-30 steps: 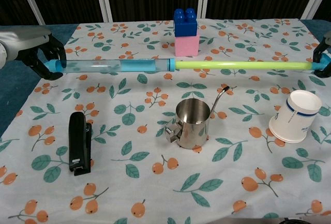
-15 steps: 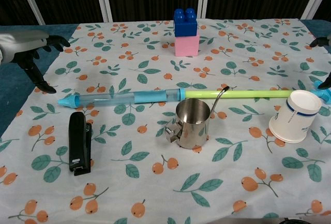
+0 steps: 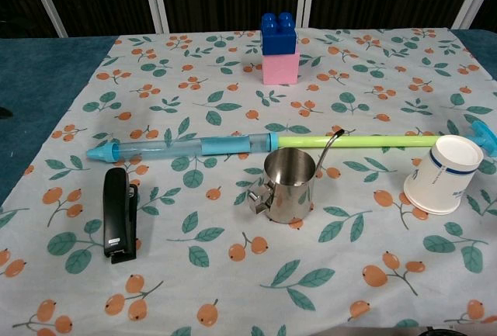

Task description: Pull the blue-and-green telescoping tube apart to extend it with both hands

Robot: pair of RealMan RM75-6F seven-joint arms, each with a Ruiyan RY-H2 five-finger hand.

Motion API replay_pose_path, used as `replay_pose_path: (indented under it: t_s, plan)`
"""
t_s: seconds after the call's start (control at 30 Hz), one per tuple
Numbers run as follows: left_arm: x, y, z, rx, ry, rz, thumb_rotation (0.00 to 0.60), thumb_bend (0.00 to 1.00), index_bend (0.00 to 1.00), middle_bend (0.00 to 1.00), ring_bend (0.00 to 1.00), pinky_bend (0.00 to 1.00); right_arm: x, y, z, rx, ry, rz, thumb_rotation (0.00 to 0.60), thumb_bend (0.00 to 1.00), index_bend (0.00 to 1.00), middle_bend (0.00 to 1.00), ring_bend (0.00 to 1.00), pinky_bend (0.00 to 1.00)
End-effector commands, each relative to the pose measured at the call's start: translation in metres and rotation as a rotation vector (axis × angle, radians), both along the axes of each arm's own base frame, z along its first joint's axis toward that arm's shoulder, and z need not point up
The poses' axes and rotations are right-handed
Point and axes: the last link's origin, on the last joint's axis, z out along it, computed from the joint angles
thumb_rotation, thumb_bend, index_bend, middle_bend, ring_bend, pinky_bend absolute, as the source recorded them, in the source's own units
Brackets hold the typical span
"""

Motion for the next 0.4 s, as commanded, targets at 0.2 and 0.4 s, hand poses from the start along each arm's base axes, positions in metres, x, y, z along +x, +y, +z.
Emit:
replay_pose_path:
  t_s: [0.2, 0.4]
  plan:
    - [-0.055, -0.087, 0.03, 0.085, -0.023, -0.078, 0.6, 0.06, 0.0, 0.0, 0.0, 0.06, -0.032, 0.095, 0.034, -0.075, -0.05, 0.109, 0.6, 0.04, 0.0, 0.0, 0.0, 0.14]
    - [-0.068, -0.097, 0.028, 0.106, -0.011, -0.107, 0.6, 0.06, 0.0, 0.0, 0.0, 0.06, -0.04, 0.117, 0.035, -0.083, -0.017, 0.161, 0.6, 0.04, 0.0, 0.0, 0.0, 0.14]
